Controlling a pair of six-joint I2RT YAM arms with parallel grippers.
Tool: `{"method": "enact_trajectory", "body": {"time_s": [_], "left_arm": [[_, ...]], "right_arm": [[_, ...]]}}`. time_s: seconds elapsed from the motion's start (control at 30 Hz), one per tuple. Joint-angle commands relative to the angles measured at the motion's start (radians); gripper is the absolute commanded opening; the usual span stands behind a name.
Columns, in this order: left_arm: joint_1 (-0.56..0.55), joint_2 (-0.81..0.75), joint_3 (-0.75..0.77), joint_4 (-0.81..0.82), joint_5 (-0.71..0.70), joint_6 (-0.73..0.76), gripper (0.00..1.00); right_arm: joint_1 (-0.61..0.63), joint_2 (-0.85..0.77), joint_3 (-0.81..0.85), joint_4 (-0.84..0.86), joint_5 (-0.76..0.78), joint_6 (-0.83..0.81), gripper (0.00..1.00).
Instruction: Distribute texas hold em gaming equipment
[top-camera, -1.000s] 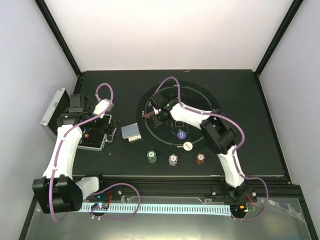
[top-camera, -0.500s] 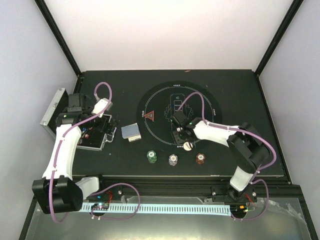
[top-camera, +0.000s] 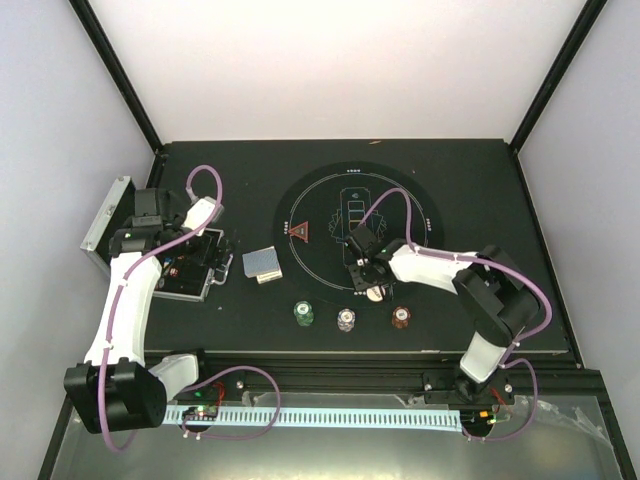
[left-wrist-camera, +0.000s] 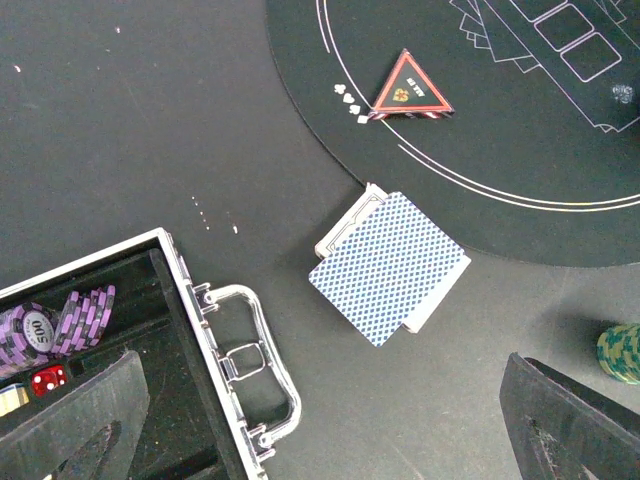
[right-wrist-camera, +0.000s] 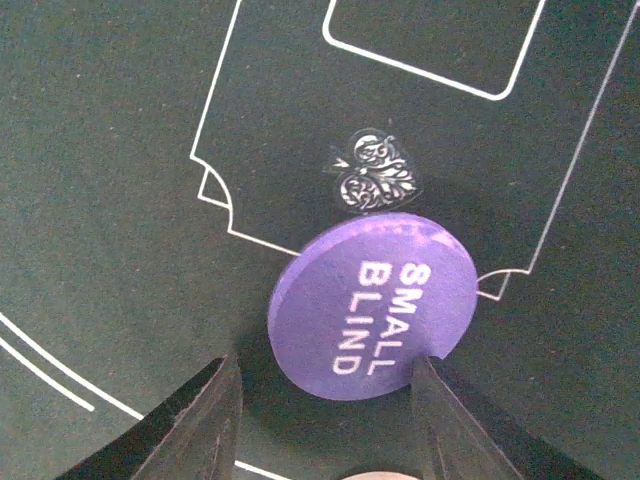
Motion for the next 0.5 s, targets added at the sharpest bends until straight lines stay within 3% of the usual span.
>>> {"method": "enact_trajectory", "body": {"time_s": [0.0,0.23,0.47], "left_arm": [[0.008,-0.012,0.042,-0.026,0.026,0.012,0.99],[0.007,0.009,0.065,-0.019,0.043,-0.007,0.99],[0.008,0.019,0.076,-0.016,0.047,-0.018,0.99]], "right_arm": [[-0.024,0.020,0.003,0.025,0.002,0.003,0.49],[-0.045,-0.003,-0.034,0.037,0.013,-0.006,0.48],[-0.105,0.067,0.052,0.032,0.024,-0.050,0.45]]}}
